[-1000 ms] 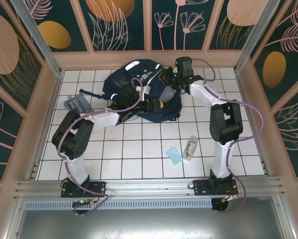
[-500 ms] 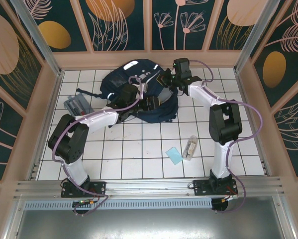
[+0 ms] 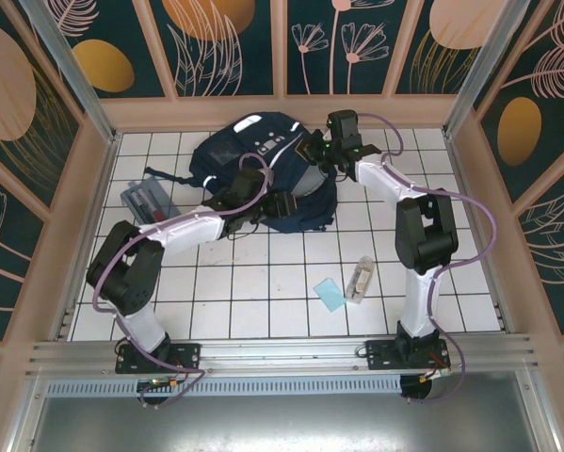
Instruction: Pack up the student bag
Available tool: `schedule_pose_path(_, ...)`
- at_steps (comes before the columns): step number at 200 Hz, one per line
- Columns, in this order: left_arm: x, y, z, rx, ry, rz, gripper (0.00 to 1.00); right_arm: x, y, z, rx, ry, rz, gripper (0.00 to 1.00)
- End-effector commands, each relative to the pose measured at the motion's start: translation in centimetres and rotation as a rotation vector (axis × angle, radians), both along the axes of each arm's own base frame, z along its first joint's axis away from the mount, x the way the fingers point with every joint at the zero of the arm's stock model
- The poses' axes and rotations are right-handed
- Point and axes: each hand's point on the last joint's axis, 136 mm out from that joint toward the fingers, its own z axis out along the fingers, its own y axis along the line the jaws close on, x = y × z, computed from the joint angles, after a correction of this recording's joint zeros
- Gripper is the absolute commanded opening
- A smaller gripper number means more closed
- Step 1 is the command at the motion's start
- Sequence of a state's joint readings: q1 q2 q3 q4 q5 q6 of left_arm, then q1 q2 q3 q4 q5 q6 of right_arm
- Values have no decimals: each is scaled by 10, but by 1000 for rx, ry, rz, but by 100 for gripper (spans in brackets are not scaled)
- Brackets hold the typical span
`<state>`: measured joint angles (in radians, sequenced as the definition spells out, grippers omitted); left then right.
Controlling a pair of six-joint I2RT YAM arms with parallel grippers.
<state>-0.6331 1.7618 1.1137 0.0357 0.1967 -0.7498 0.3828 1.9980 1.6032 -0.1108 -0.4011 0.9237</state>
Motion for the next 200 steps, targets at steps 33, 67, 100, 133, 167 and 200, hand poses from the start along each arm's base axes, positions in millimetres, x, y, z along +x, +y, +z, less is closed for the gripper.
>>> schedule_pose_path(33, 7, -15, -32, 82, 61, 7, 52, -9, 17, 49, 71, -115, 46, 0)
schedule_pose_path(67, 19, -6, -40, 184, 37, 34, 19, -12, 15, 47, 69, -114, 45, 0)
schedule_pose_path(100, 18, 1, -37, 236, 25, 22, 0, -10, 7, 43, 60, -110, 33, 0)
schedule_pose_path(133, 4, -5, -17, 175, 21, -39, 0, -10, -10, 32, 32, -100, -2, 0)
schedule_pose_path(167, -11, -7, 5, 128, 12, -99, 0, -11, -25, 22, 15, -90, -25, 0)
schedule_pose_path(200, -6, 20, -4, 274, 1, -90, 0, -13, -32, 22, -11, -98, -17, 0)
